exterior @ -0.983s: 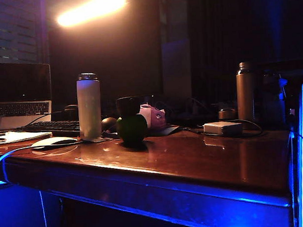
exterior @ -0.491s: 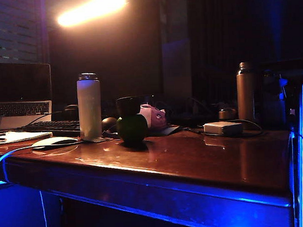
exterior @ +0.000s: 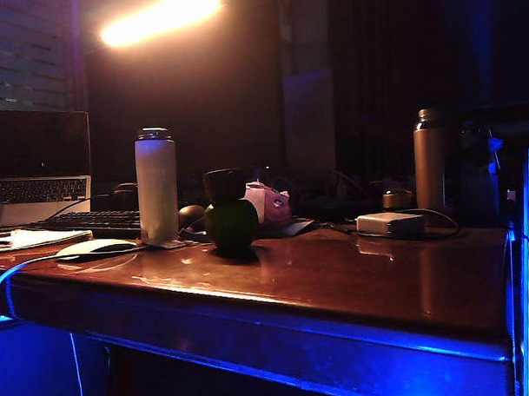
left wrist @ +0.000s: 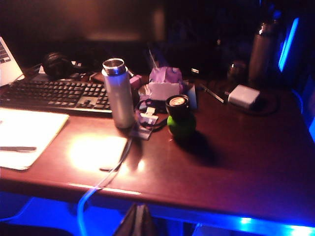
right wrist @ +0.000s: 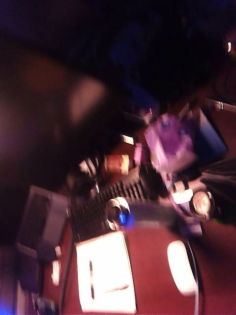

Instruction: Stack the black thermos bottle cap from the table onto the green apple.

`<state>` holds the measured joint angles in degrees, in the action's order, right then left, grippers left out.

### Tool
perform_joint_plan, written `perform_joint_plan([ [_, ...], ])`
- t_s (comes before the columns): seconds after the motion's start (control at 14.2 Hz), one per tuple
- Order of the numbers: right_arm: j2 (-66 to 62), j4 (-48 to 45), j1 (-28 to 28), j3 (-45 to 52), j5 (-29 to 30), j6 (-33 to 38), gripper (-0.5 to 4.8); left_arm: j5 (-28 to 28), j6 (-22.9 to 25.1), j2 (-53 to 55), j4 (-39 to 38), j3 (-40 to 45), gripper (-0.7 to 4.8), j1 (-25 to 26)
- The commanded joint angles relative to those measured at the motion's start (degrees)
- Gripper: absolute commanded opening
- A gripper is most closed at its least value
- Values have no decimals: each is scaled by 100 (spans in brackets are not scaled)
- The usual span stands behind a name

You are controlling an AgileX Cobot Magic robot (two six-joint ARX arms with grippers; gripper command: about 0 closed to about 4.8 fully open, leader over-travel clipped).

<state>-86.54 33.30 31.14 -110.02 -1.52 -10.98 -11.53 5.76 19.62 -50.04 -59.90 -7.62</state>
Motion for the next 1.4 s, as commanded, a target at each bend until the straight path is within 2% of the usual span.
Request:
perform_joint_plan([
  [0.07, 22, -343, 9, 474, 192, 70, -2, 20, -483, -776, 1808, 1967, 3, 2],
  [0.42, 46, -791, 9, 1106, 229, 70, -2, 192, -839, -857, 3314, 3506, 3, 2],
  [0.56, 90, -785, 9, 1123, 321, 164, -2, 278, -1097, -859, 3353, 4006, 3, 2],
  [0.7, 299, -756, 11, 1121, 319, 205, -2, 284, -1093, -859, 3661, 4468, 3, 2],
  [0.91, 752, -560, 11, 1123, 295, 205, -2, 595, -1130, -859, 3707, 4706, 3, 0],
  [1.4, 2090, -140, 9, 1121, 256, 291, -2, 638, -1176, -859, 3650, 5473, 3, 2],
])
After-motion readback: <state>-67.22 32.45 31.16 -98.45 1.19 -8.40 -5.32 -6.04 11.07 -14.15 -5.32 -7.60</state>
